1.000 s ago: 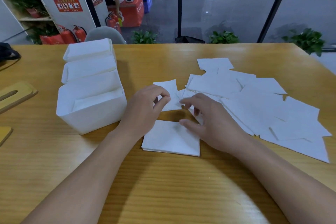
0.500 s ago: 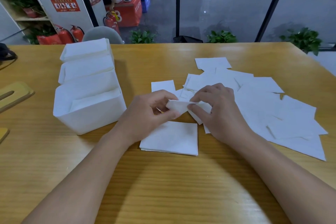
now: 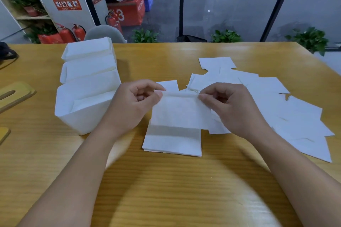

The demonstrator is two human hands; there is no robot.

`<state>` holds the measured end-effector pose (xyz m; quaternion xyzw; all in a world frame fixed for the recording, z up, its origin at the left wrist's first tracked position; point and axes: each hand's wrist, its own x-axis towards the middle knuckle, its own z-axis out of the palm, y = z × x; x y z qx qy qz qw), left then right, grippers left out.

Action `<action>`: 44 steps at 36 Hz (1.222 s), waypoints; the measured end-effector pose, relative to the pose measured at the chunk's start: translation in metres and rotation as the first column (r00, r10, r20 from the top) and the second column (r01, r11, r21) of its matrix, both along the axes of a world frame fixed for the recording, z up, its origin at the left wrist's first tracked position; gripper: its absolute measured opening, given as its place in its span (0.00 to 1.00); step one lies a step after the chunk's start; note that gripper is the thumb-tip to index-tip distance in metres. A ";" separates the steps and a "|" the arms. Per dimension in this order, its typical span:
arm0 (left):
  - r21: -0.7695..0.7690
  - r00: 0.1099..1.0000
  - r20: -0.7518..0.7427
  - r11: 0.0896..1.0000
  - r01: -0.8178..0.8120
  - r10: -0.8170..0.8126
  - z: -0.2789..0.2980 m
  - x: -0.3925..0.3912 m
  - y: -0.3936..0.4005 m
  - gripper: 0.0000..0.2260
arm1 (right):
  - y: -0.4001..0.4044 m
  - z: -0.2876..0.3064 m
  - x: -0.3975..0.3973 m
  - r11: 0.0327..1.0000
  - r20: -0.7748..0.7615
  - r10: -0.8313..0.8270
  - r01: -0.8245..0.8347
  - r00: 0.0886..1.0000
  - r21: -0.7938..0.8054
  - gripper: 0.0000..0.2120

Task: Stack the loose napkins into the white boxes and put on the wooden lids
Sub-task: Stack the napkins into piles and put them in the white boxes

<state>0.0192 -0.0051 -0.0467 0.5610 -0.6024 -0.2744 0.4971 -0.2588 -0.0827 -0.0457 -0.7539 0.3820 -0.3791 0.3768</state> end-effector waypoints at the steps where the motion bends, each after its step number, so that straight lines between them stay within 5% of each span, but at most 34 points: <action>1: 0.034 1.000 0.002 0.999 0.016 -0.016 0.000 0.003 0.003 0.03 | 0.000 0.000 0.000 0.998 -0.012 0.022 -0.021 1.000 0.052 0.04; 6: 0.189 0.995 0.089 0.981 0.036 -0.054 -0.008 0.012 0.015 0.06 | 0.002 -0.003 -0.002 0.963 -0.191 0.191 -0.146 0.963 0.225 0.02; 19: 0.302 0.911 0.395 0.953 -0.011 -0.115 -0.022 0.009 0.017 0.07 | 0.008 -0.020 0.007 0.978 -0.459 0.211 -0.186 0.863 0.098 0.03; 28: 0.078 0.899 0.432 0.990 -0.117 0.073 -0.025 -0.004 0.002 0.02 | 0.005 -0.022 0.006 0.993 -0.451 0.068 -0.104 0.890 -0.055 0.08; 32: 0.109 0.800 0.600 0.991 -0.076 -0.005 -0.030 -0.011 -0.021 0.08 | 0.008 -0.023 0.008 0.984 -0.466 0.135 -0.172 0.874 -0.038 0.07; 44: 0.057 0.733 0.679 0.992 -0.109 0.042 -0.038 -0.008 -0.026 0.06 | 0.009 -0.024 0.011 0.978 -0.480 0.148 -0.201 0.865 -0.060 0.03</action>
